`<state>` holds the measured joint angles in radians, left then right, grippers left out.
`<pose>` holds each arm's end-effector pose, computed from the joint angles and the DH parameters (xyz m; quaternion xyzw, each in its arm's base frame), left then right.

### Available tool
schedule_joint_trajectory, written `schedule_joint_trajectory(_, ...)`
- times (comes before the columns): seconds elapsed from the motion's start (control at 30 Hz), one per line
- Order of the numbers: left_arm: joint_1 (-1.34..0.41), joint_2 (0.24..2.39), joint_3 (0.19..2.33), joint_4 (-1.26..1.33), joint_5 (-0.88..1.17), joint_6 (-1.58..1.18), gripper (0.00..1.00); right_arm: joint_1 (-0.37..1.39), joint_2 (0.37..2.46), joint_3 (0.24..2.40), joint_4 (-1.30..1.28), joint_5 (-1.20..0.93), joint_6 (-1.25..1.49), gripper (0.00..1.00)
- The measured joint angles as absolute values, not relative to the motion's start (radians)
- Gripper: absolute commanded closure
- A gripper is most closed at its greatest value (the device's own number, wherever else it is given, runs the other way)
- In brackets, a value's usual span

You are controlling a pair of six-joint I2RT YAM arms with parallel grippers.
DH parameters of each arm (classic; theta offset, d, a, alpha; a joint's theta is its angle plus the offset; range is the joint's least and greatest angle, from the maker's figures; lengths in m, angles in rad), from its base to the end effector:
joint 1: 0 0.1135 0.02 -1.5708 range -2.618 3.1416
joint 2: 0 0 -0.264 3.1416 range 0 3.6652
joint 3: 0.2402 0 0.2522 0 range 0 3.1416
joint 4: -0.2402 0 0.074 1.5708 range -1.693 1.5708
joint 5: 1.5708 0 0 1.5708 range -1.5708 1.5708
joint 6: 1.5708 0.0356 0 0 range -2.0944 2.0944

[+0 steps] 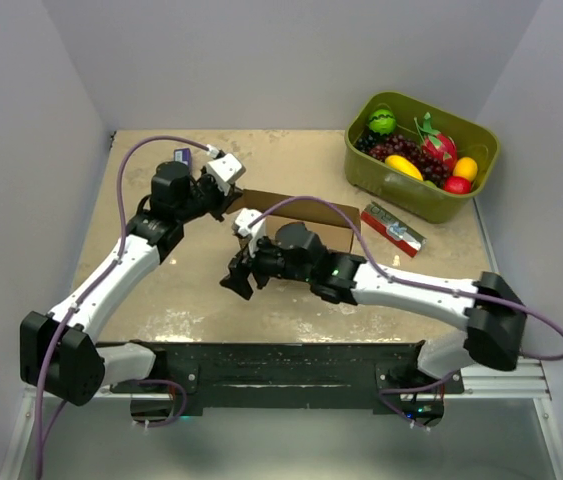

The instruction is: Fold the paper box

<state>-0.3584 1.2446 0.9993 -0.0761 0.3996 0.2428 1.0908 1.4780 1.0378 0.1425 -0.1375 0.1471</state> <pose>0.2657 -0.1143 0.3286 0.3463 0.7250 -0.1938 0.5630 0.1560 0.3102 0.2942 -0.4010 0.6960 0.3891 0.4510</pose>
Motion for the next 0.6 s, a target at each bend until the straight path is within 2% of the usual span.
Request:
schedule_joint_trajectory(0.13,-0.345,1.249,0.986,-0.046,0.402,0.229,1.00,1.089,1.333,1.177,-0.042,-0.090,0.067,0.09)
schedule_joint_trajectory(0.23,-0.342,1.249,0.983,-0.037,0.403,0.226,1.00,1.070,1.263,1.259,-0.133,-0.043,-0.016,0.07)
schedule_joint_trajectory(0.4,-0.337,1.249,0.971,-0.015,0.421,0.227,1.00,0.876,1.206,1.298,-0.234,-0.057,-0.167,0.06)
schedule_joint_trajectory(0.6,-0.327,1.249,0.968,-0.009,0.461,0.228,1.00,0.611,1.339,1.327,-0.307,-0.219,-0.308,0.10)
